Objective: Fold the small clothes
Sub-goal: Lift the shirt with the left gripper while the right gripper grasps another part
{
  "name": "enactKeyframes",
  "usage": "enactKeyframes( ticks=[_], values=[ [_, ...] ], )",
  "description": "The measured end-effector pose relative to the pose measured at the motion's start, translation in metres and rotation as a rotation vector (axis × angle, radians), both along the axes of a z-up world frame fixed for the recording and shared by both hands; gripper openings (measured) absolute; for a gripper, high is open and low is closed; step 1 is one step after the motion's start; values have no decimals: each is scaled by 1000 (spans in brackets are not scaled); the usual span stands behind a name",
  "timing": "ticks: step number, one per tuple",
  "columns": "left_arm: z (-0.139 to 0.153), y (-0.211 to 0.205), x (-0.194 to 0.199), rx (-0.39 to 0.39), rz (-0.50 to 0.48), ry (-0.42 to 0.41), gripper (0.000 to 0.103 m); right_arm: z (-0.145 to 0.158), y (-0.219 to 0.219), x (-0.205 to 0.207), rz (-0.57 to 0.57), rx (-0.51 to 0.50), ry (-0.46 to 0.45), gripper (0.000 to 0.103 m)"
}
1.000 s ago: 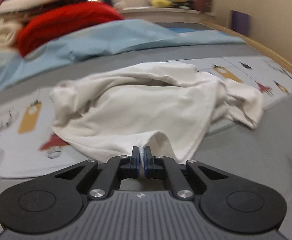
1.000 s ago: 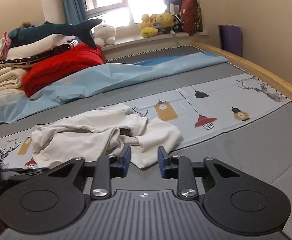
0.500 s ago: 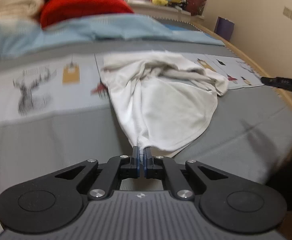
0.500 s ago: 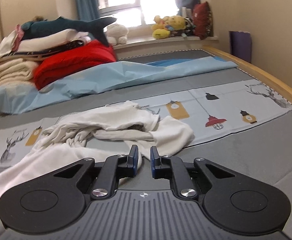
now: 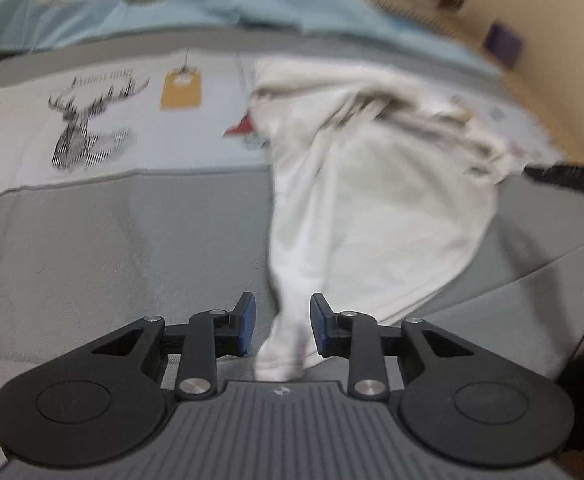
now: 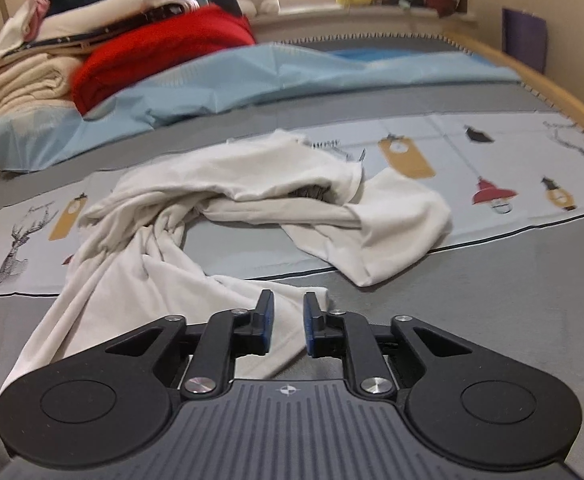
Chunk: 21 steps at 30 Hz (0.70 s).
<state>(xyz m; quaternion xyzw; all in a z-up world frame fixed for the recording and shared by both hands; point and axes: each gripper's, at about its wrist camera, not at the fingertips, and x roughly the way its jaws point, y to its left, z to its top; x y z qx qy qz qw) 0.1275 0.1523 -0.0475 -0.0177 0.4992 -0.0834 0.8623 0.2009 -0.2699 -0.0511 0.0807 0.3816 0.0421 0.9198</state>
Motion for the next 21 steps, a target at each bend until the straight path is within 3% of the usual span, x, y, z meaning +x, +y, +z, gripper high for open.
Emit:
enactKeyframes(
  ticks=[4,7,13,14,16,17,20,21],
  values=[
    [-15,-6,20,-1,17,45,34,-23,2,31,-14,8,51,35],
    [-23,-10,31,-25,26,72,40,-45,2,52,-26,14,110,35],
    [-40,-17,45,18,13,129,40,-74,4,74,12,25,187,35],
    [-44,-17,47,28,15,139,40,-77,6,74,19,9,191,30],
    [-48,-14,48,32,18,151,40,-77,10,73,53,-28,192,1],
    [-50,-13,48,32,18,158,39,-75,10,72,71,-25,193,1],
    [-52,-14,45,53,1,165,13,-60,4,60,94,-44,142,0],
    [-52,-15,44,68,-7,160,11,-53,0,54,93,-46,125,0]
  ],
)
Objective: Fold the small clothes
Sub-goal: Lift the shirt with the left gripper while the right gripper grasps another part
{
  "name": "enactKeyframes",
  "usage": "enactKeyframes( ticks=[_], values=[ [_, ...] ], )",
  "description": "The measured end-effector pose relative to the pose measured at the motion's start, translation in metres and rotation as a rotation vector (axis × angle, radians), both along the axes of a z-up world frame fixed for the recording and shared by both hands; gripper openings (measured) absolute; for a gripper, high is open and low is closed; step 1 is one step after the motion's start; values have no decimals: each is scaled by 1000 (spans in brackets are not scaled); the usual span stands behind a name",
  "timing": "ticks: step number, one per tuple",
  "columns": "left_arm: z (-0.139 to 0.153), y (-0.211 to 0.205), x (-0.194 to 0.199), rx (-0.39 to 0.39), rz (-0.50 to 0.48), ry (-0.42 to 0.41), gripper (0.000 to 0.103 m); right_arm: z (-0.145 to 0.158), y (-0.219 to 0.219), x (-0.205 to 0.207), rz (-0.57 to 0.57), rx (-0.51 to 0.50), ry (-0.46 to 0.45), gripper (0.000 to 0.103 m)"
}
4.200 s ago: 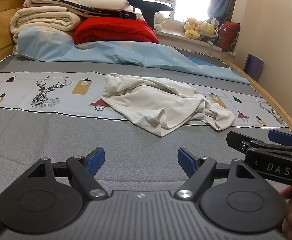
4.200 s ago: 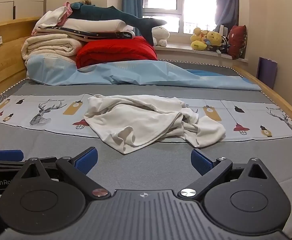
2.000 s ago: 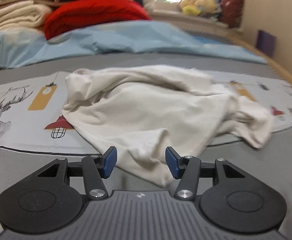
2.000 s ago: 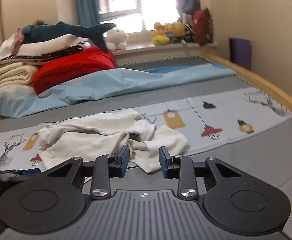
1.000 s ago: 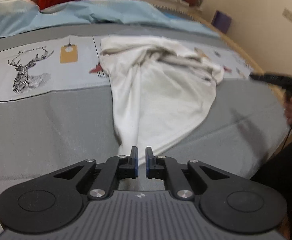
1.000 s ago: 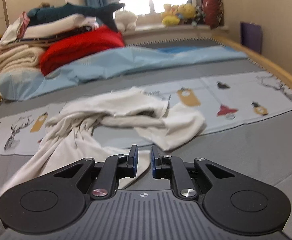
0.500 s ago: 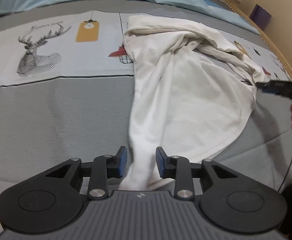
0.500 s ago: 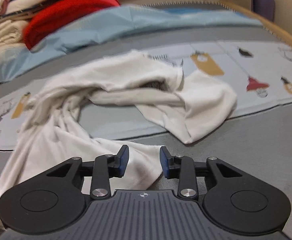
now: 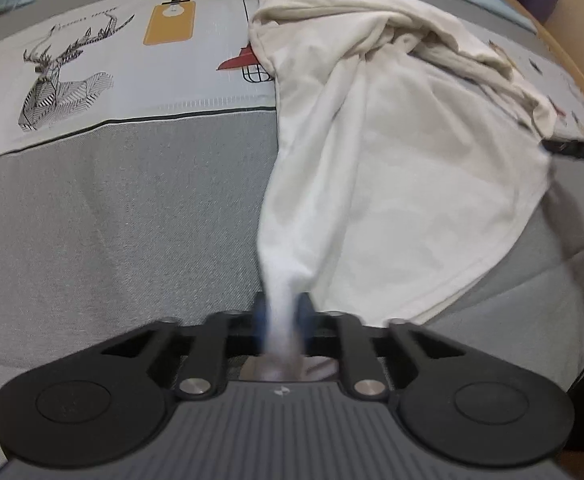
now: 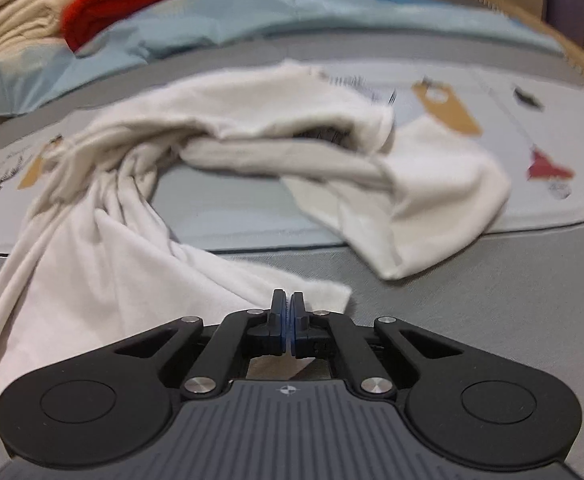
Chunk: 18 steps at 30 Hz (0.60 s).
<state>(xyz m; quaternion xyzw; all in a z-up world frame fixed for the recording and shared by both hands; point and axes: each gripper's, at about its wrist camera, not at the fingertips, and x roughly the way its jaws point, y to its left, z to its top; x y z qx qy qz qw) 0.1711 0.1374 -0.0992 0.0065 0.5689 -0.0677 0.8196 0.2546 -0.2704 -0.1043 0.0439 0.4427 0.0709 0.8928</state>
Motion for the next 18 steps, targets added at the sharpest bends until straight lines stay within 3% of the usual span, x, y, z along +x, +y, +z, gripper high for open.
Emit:
enactKeyframes(
  ticks=[5,9,18],
  values=[
    [8,1,-10,15,-10,-33,6,25,-36,-32,-8,-33,-9,0],
    [17,-11,-21,14,-59,-66,5,37,-66,-71,61,-69,21,0],
    [11,-25,-50,24,-243,4,4,11,-111,-159,312,-48,303,0]
  ],
)
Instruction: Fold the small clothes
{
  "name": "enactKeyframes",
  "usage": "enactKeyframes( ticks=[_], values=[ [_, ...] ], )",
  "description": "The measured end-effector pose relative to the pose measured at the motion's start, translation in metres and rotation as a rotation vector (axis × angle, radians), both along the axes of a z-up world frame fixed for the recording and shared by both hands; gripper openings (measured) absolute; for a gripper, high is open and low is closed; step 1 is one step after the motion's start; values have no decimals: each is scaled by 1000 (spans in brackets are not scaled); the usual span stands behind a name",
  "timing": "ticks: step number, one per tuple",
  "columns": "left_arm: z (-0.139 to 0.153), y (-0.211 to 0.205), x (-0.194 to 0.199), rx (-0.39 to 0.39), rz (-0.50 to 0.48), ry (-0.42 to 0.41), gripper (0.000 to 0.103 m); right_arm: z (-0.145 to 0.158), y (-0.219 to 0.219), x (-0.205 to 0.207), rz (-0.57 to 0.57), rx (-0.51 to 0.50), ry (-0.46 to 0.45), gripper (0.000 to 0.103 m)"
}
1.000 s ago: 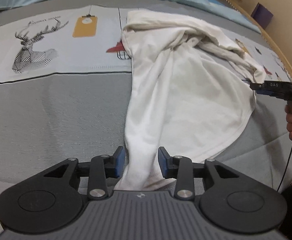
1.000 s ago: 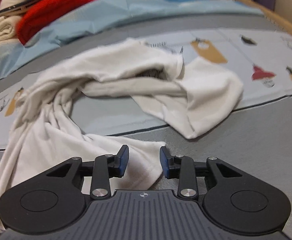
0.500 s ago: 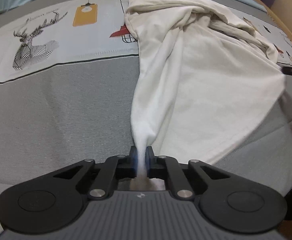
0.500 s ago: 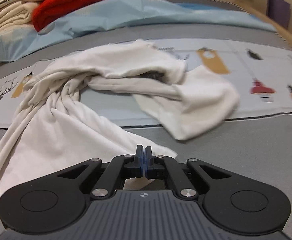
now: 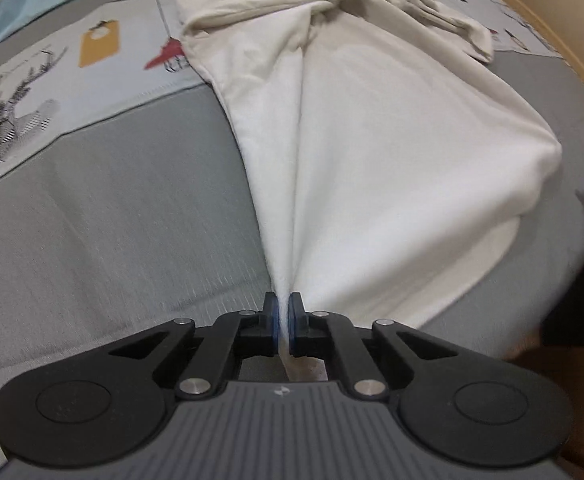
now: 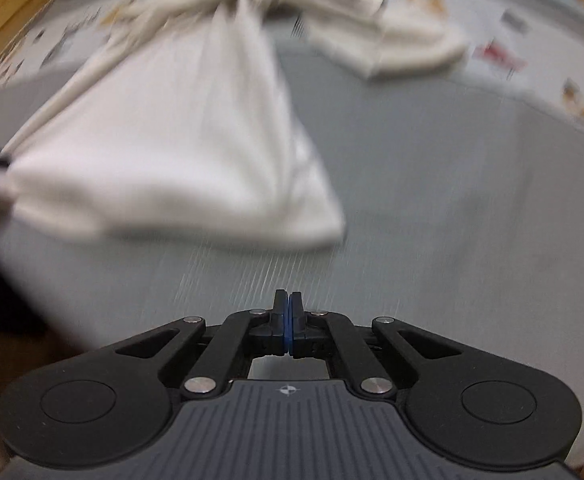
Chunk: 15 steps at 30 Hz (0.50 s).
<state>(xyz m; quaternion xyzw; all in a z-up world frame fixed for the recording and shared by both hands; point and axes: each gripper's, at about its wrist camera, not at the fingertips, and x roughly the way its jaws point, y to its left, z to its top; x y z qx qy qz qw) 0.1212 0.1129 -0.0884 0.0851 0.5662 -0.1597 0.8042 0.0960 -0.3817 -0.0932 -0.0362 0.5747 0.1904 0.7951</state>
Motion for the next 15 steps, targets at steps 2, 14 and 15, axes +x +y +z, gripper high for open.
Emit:
enactKeyframes(
  ticks=[2,14,15],
  values=[
    [3,6,0,-14,10,-4,5,3,-2,-5,0,-8,-27,0],
    [3,9,19,-38,115,30,24,17,13,60,-259,54,-218,42],
    [1,8,20,-33,113,36,24,11,18,63,-251,46,-203,42]
  ],
)
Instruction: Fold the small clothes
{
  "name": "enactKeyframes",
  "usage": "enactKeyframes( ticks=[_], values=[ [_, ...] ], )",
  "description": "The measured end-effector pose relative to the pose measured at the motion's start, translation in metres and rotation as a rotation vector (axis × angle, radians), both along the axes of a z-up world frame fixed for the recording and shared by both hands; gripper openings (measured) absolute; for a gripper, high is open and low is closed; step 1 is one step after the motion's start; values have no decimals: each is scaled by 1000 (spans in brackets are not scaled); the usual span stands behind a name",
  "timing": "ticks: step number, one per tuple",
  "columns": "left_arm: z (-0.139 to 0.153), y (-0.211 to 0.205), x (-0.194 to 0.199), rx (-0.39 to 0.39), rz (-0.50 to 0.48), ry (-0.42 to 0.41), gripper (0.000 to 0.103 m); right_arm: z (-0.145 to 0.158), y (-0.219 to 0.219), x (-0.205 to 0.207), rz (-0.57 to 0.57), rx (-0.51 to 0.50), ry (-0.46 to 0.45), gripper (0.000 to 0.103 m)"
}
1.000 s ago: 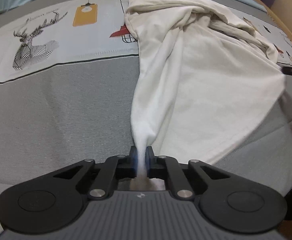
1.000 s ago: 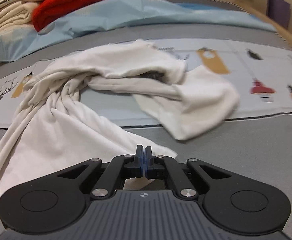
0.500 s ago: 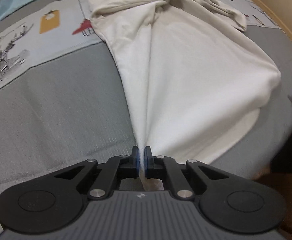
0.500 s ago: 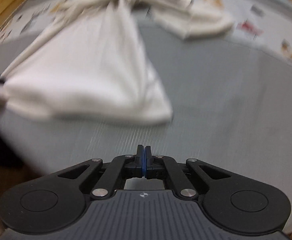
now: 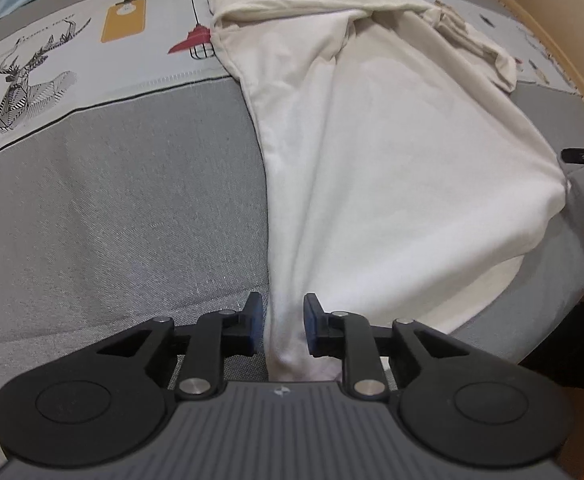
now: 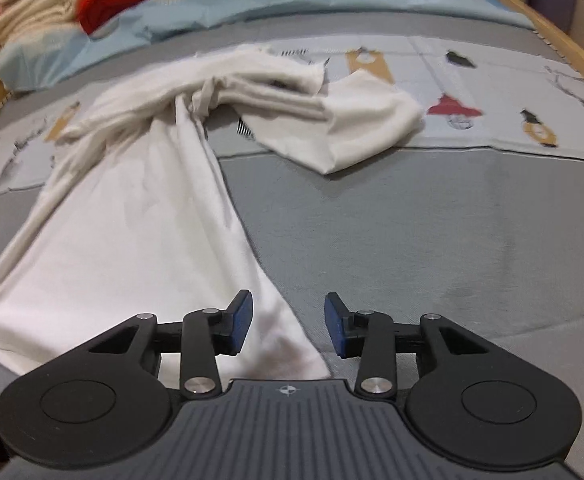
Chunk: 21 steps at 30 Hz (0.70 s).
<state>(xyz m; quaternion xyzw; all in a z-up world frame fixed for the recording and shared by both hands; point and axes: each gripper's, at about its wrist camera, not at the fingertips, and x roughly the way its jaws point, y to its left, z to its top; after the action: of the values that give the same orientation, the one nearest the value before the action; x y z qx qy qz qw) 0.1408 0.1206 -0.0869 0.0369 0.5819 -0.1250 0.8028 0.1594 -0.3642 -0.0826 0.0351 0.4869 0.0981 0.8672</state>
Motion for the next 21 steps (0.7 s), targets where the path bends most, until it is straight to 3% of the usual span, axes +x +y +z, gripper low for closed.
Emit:
enactKeyframes(
  ticks=[5,8,9,10,11,12,14,17,21],
  values=[
    [-13,-3,7,44,-18,41,24,-31,33,17,110,-76,92,42],
    [-19,-1,9,61,-25,62,24,-36,47,15,183,-149,94,45],
    [-20,-1,9,62,-27,69,23,-35,49,15,191,-152,100,36],
    [-22,0,9,63,-30,74,22,-33,47,14,194,-137,106,24],
    [-22,0,8,64,-36,72,17,-30,45,14,196,-104,117,3],
    [-22,0,8,65,-43,66,10,-25,42,13,192,-87,108,3],
    [-20,-2,4,63,-67,47,8,-14,39,7,192,-76,68,3],
    [-13,-4,-7,50,-113,14,5,11,21,-8,172,17,8,2],
    [2,5,-24,-59,-159,-28,4,40,-6,-34,180,155,-36,2]
  ],
)
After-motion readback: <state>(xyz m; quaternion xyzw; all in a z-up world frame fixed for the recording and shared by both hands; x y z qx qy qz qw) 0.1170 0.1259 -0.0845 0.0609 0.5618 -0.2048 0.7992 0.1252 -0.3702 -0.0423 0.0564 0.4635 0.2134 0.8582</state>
